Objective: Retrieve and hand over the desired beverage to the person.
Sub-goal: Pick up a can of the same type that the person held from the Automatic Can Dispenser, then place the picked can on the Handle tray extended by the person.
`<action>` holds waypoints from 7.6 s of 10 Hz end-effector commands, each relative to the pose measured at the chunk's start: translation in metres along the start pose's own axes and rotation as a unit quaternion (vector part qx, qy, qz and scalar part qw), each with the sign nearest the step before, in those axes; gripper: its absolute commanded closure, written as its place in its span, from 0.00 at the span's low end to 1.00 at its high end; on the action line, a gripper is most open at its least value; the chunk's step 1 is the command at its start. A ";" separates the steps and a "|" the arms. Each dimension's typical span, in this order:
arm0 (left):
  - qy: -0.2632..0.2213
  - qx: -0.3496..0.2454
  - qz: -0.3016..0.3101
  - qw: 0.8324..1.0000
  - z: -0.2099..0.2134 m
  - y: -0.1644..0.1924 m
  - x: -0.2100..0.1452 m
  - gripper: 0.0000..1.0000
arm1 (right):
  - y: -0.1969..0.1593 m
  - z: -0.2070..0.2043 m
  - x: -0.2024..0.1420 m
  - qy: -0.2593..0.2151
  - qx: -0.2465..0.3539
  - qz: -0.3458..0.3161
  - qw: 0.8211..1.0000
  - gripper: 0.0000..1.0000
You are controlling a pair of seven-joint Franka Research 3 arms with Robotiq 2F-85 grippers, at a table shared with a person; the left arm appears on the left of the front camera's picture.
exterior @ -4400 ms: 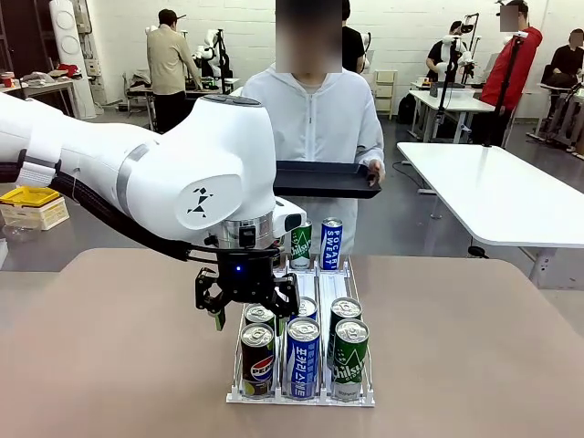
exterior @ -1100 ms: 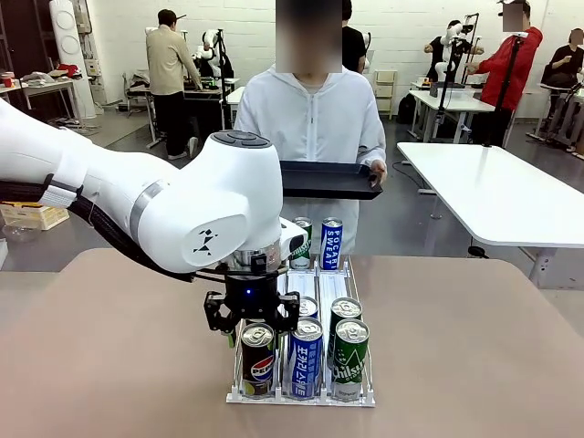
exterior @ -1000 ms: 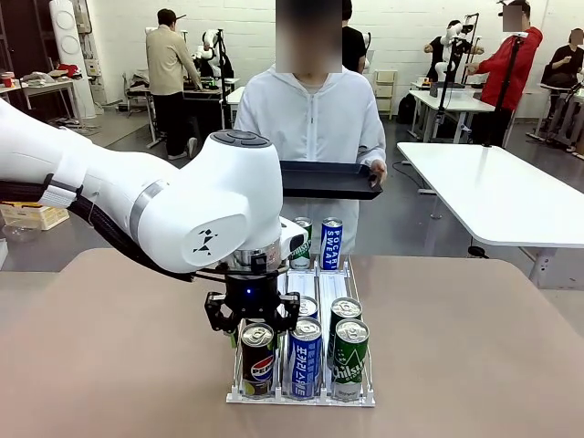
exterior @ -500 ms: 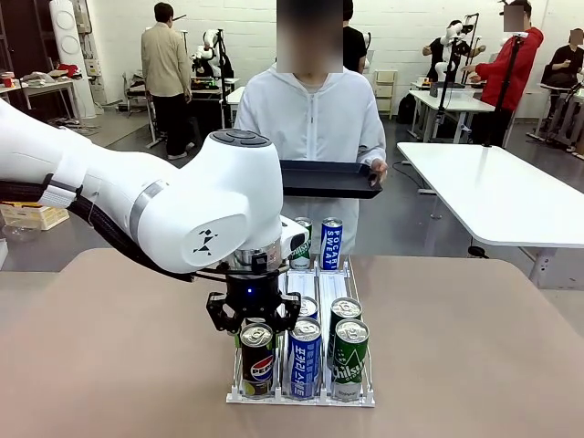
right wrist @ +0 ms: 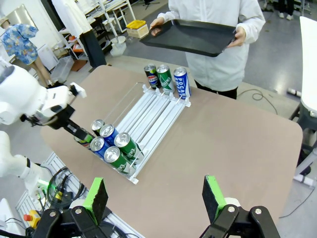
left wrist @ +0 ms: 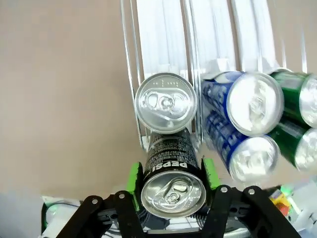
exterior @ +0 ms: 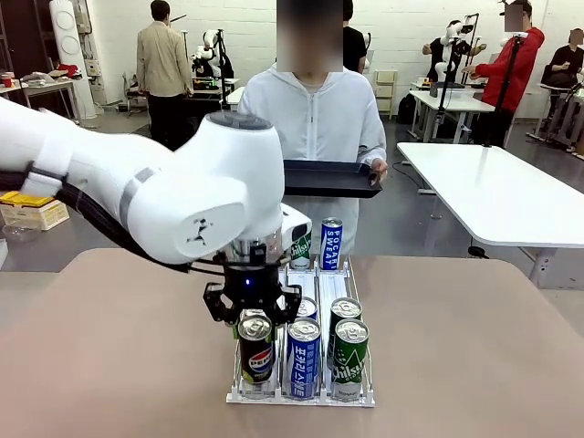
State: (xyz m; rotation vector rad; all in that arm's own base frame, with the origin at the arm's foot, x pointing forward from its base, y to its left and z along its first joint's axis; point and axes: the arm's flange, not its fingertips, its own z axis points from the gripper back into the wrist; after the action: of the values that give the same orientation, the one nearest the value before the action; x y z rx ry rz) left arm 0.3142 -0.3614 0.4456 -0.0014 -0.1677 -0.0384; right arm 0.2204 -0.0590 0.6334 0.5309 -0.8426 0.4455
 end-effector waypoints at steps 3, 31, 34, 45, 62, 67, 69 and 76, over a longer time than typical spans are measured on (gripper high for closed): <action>-0.078 -0.016 -0.040 0.996 0.132 0.004 -0.013 0.98 | -0.001 -0.001 0.000 -0.002 0.014 0.004 1.000 0.00; -0.078 -0.033 0.010 0.996 0.182 0.036 0.059 0.98 | -0.001 -0.001 0.000 -0.002 0.014 0.004 1.000 0.00; -0.078 -0.033 0.010 0.996 0.182 0.036 0.059 0.98 | -0.001 -0.001 0.000 -0.002 0.014 0.004 1.000 0.00; -0.089 0.022 0.030 0.995 0.147 0.067 0.218 0.41 | -0.001 -0.001 0.000 -0.002 0.014 0.004 1.000 0.00; -0.020 -0.011 0.022 1.000 0.097 0.042 0.249 0.41 | -0.001 -0.001 0.000 -0.002 0.014 0.004 1.000 0.00; -0.016 -0.005 0.000 1.000 0.090 0.039 0.251 0.07 | -0.001 -0.001 0.000 -0.002 0.014 0.004 1.000 0.00; -0.021 -0.009 -0.005 1.000 0.094 0.037 0.251 0.00 | -0.001 -0.001 0.000 -0.002 0.014 0.004 1.000 0.00; -0.016 -0.003 -0.014 1.000 0.113 0.037 0.230 0.00 | -0.001 -0.001 0.000 -0.002 0.014 0.004 1.000 0.00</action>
State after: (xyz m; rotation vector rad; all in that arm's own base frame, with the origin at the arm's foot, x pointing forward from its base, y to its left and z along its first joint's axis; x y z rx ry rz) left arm 0.5383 -0.3357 0.5837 -0.0031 -0.2190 -0.0413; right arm 0.2204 -0.0591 0.6333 0.5306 -0.8424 0.4450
